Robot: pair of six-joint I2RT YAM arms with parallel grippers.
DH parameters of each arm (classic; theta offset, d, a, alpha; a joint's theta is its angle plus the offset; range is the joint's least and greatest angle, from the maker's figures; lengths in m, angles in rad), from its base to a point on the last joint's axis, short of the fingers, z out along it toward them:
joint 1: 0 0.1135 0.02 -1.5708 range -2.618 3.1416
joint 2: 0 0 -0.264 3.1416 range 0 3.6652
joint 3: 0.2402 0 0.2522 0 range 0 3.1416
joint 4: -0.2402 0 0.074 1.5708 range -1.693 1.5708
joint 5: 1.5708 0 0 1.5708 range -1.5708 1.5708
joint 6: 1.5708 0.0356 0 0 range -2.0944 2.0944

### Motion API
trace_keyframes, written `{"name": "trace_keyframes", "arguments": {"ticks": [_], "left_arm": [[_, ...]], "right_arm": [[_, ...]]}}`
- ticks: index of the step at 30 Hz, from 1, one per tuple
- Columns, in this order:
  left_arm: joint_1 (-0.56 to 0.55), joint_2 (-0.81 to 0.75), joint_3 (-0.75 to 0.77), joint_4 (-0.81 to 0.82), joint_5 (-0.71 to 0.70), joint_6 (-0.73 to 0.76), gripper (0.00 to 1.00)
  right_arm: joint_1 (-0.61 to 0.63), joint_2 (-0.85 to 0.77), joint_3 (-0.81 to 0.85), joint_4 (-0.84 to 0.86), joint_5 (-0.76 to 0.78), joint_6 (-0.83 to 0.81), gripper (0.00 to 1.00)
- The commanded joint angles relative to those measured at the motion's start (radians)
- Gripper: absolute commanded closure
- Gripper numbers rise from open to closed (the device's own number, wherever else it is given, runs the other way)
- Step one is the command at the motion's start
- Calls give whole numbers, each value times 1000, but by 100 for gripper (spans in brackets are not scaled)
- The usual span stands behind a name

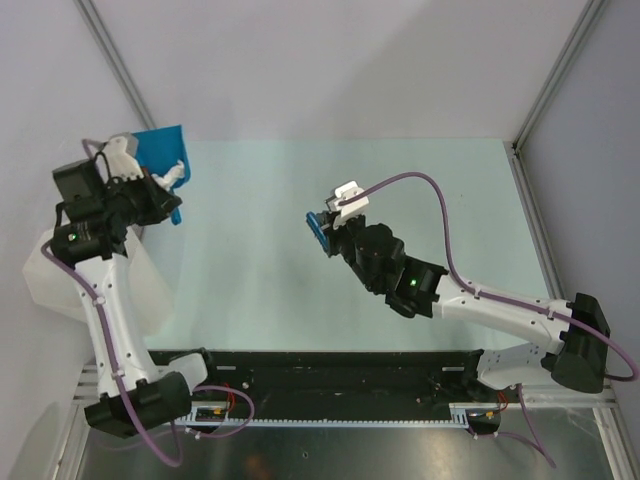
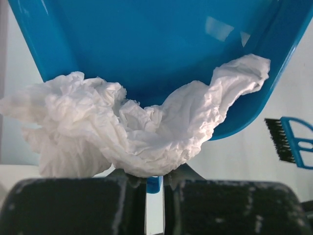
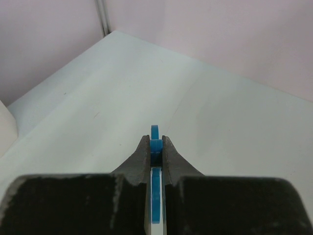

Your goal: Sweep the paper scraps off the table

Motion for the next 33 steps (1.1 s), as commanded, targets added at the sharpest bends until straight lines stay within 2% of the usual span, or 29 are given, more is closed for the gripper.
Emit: {"name": "trace_keyframes", "arguments": {"ticks": [1, 3, 9, 10, 12, 13, 16, 22, 29, 33], "left_arm": [[114, -82, 79, -12, 122, -80, 100], [168, -96, 81, -12, 194, -103, 100], [468, -127, 35, -11, 431, -201, 100], [557, -128, 7, -12, 501, -227, 100], [649, -139, -34, -11, 566, -258, 100], [739, -140, -83, -11, 649, -281, 100], [888, -130, -184, -12, 744, -322, 100], [987, -100, -229, -12, 840, -328, 100], [995, -99, -289, -12, 925, -439, 100], [996, -102, -287, -14, 903, -436, 100]], "right_arm": [[15, -11, -9, -11, -5, 27, 100], [23, -15, -16, -16, -4, 27, 100], [40, -24, -20, -28, 2, 27, 100], [46, -27, -20, -30, 5, 27, 100], [50, -32, -20, -34, 13, 27, 100], [52, -34, -20, -36, 16, 27, 100], [61, -34, -22, -36, 22, 27, 100], [63, -29, -22, -34, 27, 27, 100], [63, -18, -22, -31, 30, 27, 100], [63, -20, -22, -33, 31, 25, 100]]}}
